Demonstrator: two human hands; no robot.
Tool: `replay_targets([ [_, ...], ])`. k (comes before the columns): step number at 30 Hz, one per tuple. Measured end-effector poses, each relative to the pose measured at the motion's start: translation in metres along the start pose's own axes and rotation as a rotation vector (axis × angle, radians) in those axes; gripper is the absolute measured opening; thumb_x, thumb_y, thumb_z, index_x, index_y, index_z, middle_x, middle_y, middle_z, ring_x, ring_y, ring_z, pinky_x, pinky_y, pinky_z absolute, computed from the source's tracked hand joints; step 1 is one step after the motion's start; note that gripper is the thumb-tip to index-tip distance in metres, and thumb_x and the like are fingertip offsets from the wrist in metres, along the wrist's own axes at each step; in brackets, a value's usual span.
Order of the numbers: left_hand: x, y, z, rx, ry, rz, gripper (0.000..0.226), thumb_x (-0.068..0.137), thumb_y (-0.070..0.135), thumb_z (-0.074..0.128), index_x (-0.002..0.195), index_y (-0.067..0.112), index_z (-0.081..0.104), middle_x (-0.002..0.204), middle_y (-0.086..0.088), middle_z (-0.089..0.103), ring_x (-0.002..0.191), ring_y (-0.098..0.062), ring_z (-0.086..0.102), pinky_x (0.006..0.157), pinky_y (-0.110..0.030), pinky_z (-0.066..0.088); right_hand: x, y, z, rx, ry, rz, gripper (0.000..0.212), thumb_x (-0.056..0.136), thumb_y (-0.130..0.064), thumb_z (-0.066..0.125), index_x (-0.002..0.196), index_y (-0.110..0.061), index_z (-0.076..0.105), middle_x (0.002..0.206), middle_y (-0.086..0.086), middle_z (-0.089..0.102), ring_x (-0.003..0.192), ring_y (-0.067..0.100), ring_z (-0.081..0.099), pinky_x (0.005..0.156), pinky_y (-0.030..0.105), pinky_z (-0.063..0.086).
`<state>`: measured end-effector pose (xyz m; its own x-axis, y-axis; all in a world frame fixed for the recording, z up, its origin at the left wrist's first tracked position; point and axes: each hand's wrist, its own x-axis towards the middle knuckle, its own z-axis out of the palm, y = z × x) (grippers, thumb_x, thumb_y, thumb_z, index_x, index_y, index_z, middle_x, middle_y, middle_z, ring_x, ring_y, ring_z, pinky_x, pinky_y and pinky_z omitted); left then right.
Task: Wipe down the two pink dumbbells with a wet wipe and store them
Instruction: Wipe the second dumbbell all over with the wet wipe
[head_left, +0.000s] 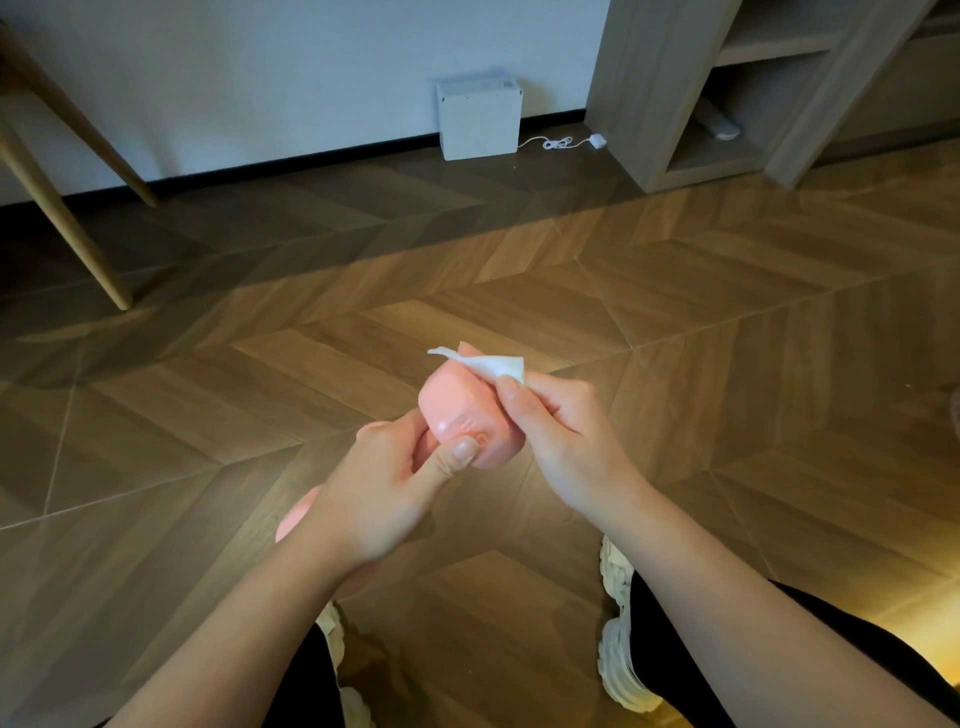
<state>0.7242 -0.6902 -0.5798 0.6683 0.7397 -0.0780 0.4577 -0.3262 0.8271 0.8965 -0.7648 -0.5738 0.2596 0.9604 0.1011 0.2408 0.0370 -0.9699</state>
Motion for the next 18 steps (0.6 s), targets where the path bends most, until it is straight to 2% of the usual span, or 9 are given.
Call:
replay_targets([
  [2, -0.0003, 0.0011, -0.0008, -0.012, -0.009, -0.008, 0.079, 0.067, 0.099, 0.030, 0.082, 0.027, 0.059, 0.069, 0.000, 0.064, 0.067, -0.019, 0.060, 0.067, -0.048, 0.049, -0.0023, -0.0002, 0.0018, 0.004, -0.011, -0.052, 0.036, 0.102, -0.020, 0.041, 0.123, -0.006, 0.066, 0.131, 0.005, 0.064, 0.125, 0.019, 0.058, 0.108, 0.043, 0.041],
  [4, -0.0012, 0.0015, -0.0027, -0.013, -0.013, -0.002, 0.083, 0.067, 0.099, 0.030, 0.085, 0.023, 0.060, 0.071, -0.004, 0.065, 0.070, -0.025, 0.060, 0.069, -0.052, 0.049, -0.0006, 0.0006, 0.0022, 0.021, -0.002, -0.046, 0.037, 0.101, -0.022, 0.041, 0.123, -0.009, 0.067, 0.130, -0.001, 0.065, 0.122, 0.020, 0.060, 0.106, 0.050, 0.043],
  [6, -0.0021, 0.0021, -0.0036, -0.012, -0.016, 0.001, 0.083, 0.067, 0.099, 0.030, 0.083, 0.024, 0.060, 0.071, -0.005, 0.065, 0.069, -0.025, 0.059, 0.069, -0.052, 0.049, 0.0017, 0.0019, 0.0021, 0.023, 0.020, -0.024, 0.038, 0.100, -0.023, 0.042, 0.119, -0.008, 0.070, 0.124, 0.006, 0.069, 0.117, 0.031, 0.061, 0.099, 0.057, 0.044],
  [9, -0.0026, 0.0031, -0.0043, -0.010, -0.022, 0.002, 0.083, 0.067, 0.099, 0.029, 0.083, 0.024, 0.060, 0.070, -0.006, 0.065, 0.069, -0.025, 0.060, 0.069, -0.053, 0.048, -0.0002, 0.0011, 0.0038, 0.018, 0.012, -0.049, 0.037, 0.101, -0.022, 0.041, 0.124, -0.009, 0.067, 0.130, 0.010, 0.065, 0.125, 0.023, 0.058, 0.104, 0.049, 0.045],
  [12, -0.0026, 0.0037, -0.0040, -0.036, -0.029, 0.004, 0.085, 0.068, 0.098, 0.032, 0.084, 0.020, 0.061, 0.072, -0.011, 0.066, 0.071, -0.031, 0.061, 0.070, -0.057, 0.048, 0.0015, 0.0012, 0.0028, 0.032, 0.031, 0.003, 0.038, 0.102, -0.025, 0.041, 0.120, -0.005, 0.069, 0.124, 0.013, 0.068, 0.121, 0.025, 0.060, 0.099, 0.055, 0.046],
  [15, -0.0030, 0.0044, -0.0037, -0.079, -0.014, -0.010, 0.085, 0.068, 0.098, 0.034, 0.088, 0.020, 0.063, 0.077, -0.017, 0.065, 0.074, -0.036, 0.059, 0.071, -0.057, 0.049, 0.0000, 0.0016, 0.0008, 0.038, 0.020, -0.003, 0.047, 0.101, -0.033, 0.041, 0.114, 0.004, 0.068, 0.112, 0.027, 0.067, 0.111, 0.042, 0.059, 0.089, 0.066, 0.044],
  [18, -0.0029, 0.0038, -0.0049, -0.081, 0.001, -0.011, 0.085, 0.068, 0.097, 0.035, 0.086, 0.019, 0.063, 0.071, -0.017, 0.063, 0.068, -0.035, 0.055, 0.068, -0.056, 0.046, 0.0004, -0.0003, 0.0006, 0.071, 0.021, -0.012, 0.039, 0.103, -0.023, 0.040, 0.122, -0.003, 0.067, 0.121, 0.019, 0.067, 0.121, 0.033, 0.058, 0.097, 0.064, 0.042],
])
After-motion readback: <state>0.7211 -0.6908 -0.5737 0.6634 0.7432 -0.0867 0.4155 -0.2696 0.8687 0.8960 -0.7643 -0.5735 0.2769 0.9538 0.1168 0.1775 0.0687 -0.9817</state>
